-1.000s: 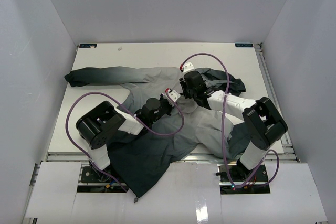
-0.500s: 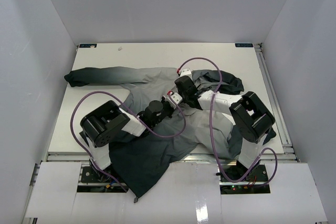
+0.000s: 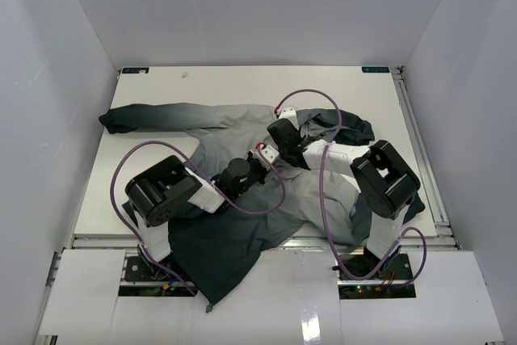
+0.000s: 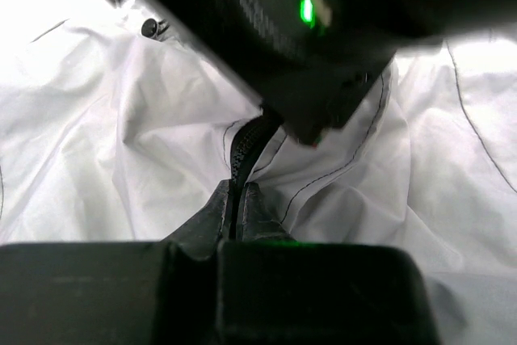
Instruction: Zip up the jacket
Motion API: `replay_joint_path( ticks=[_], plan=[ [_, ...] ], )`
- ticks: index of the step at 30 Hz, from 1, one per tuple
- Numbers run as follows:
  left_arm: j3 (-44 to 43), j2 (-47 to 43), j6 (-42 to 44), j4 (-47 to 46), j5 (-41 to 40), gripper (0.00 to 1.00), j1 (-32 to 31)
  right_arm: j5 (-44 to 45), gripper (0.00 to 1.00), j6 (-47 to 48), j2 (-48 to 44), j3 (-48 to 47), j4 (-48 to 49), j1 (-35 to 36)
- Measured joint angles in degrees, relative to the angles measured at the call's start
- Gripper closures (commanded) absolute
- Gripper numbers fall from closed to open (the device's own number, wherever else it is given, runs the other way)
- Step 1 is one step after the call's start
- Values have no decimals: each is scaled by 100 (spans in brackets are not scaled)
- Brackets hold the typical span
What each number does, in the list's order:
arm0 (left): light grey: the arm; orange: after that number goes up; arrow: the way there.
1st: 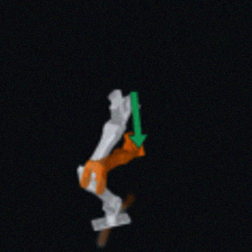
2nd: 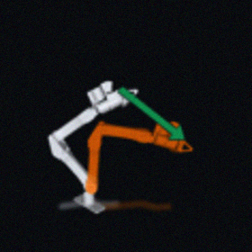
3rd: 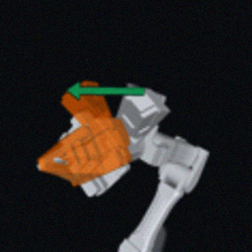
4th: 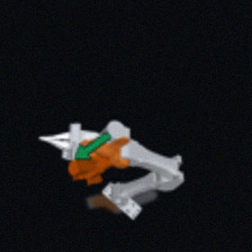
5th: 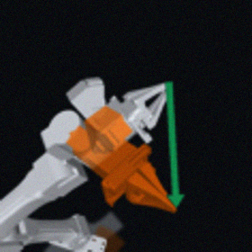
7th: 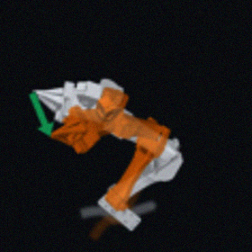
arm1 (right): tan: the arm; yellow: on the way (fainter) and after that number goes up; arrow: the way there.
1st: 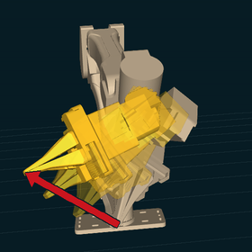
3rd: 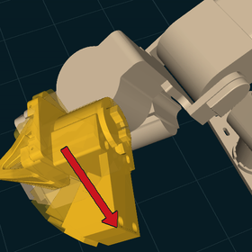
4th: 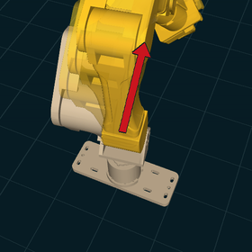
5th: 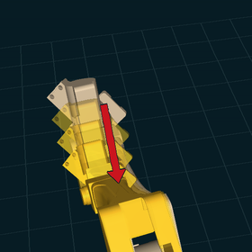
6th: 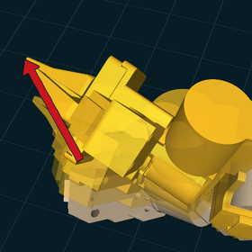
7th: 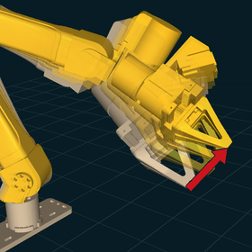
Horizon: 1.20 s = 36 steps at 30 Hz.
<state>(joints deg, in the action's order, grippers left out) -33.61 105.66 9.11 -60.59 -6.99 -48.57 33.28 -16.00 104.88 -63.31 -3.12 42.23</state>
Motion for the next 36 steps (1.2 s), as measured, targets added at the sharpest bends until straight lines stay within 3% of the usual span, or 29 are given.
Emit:
replay_joint_path(
  ticks=[15,17,24,29,36],
  plan=[
    [95,162,-16,-352,-81,100,-5,-784,92,1044,-481,373,508,-429],
    [99,178,-16,-370,-85,100,-5,-915,89,1122,-481,402,551,-432],
    [134,185,-14,-445,-97,100,-5,-1376,57,1553,-773,617,799,-440],
    [202,195,-39,-553,-93,100,-5,-1754,48,1832,-1041,622,842,-440],
    [283,388,-122,-804,-82,100,-5,-2193,47,1862,-996,978,1112,-428]
  ],
)
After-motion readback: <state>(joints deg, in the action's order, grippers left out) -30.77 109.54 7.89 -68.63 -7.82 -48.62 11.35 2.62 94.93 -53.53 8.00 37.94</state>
